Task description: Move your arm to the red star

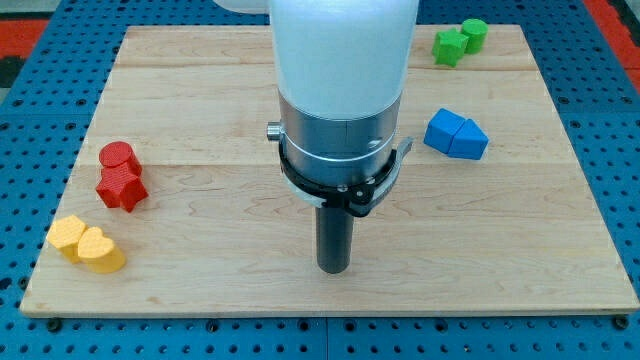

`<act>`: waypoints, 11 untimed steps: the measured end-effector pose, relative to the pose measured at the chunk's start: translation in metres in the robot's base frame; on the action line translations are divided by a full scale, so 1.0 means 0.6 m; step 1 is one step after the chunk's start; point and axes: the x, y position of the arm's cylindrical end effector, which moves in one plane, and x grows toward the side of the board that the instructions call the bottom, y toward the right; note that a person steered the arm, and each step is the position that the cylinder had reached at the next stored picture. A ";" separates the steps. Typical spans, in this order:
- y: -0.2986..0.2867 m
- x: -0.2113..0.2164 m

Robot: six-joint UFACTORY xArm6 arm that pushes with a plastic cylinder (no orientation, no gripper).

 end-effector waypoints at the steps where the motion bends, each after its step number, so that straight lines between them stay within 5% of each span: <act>1: -0.001 0.000; 3: -0.084 0.041; 6: -0.139 -0.114; 7: -0.161 -0.239; 9: -0.397 -0.447; 10: -0.522 -0.496; 11: -0.522 -0.496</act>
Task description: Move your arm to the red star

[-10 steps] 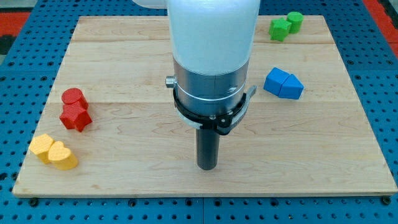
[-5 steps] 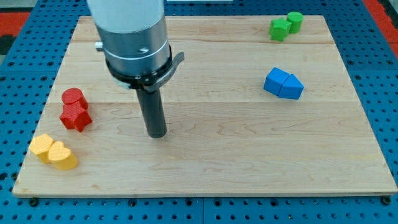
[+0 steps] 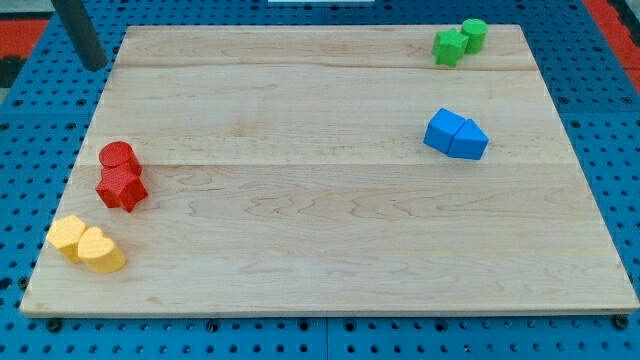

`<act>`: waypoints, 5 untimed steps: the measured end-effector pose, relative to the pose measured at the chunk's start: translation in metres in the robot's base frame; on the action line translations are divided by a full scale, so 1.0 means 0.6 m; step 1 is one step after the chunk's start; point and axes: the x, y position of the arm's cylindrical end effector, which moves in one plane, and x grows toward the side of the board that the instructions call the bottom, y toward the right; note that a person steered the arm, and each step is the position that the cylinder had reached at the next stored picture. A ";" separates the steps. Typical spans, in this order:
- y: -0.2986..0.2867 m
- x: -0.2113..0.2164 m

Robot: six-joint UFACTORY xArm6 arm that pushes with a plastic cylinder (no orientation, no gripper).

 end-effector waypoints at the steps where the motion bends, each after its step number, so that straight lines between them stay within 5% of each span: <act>1: 0.001 0.088; 3: 0.028 0.306; 5: 0.114 0.365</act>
